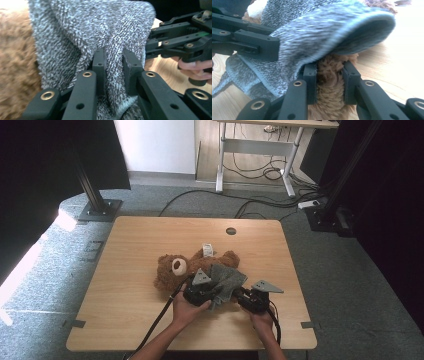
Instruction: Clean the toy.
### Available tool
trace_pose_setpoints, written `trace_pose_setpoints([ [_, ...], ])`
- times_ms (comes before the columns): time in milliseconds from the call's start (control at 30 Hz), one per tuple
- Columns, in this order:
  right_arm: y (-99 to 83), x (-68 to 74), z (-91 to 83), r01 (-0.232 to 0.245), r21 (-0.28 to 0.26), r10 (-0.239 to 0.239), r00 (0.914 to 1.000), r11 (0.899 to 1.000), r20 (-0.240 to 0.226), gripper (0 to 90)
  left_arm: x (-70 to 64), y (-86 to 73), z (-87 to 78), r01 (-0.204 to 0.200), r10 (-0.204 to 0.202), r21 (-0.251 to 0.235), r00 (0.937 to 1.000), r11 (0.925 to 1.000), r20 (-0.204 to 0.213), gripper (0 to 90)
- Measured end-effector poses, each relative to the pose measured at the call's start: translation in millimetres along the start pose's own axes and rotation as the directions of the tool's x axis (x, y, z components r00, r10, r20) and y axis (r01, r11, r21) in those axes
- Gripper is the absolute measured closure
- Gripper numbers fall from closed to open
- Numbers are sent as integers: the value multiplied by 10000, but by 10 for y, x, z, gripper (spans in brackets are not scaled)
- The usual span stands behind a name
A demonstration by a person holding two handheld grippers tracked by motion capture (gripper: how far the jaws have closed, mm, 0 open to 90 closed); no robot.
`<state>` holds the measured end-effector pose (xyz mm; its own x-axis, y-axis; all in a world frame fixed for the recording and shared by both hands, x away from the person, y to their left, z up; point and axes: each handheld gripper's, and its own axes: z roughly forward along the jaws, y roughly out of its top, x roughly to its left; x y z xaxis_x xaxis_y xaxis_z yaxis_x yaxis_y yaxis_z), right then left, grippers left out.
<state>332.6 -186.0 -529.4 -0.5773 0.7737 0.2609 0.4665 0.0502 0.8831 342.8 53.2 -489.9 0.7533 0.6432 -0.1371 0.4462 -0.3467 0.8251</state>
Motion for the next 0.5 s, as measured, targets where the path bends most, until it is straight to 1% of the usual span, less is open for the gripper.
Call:
trace_pose_setpoints([
  [33, 2, 5, 0, 24, -5, -24, 10000, 10000, 23, 704, 16, -20, -27, -35, 35, -15, 9999, 10000, -96, 747],
  [167, 5, 4, -7, 31, -5, -30, 10000, 10000, 45, 705, 119, -119, -172, 30, -32, -38, 9992, 10000, -393, 749],
  [267, 6, -2, -9, 16, -19, -16, 10000, 10000, 8, 707, 228, -209, -318, 226, -236, -160, 9978, 9996, -627, 749],
  [367, 4, -10, -10, 27, -7, -27, 10000, 10000, -51, 708, 359, -297, -482, 379, -410, -343, 9948, 9987, -927, 749],
  [433, 1, -16, -13, 52, 11, -52, 9999, 10000, -98, 709, 477, -358, -590, 607, -656, -468, 9917, 9971, -1103, 749],
  [500, -3, -19, -16, 68, 39, -68, 9998, 10000, -179, 709, 623, -412, -709, 1029, -1092, -647, 9888, 9926, -1017, 750],
])
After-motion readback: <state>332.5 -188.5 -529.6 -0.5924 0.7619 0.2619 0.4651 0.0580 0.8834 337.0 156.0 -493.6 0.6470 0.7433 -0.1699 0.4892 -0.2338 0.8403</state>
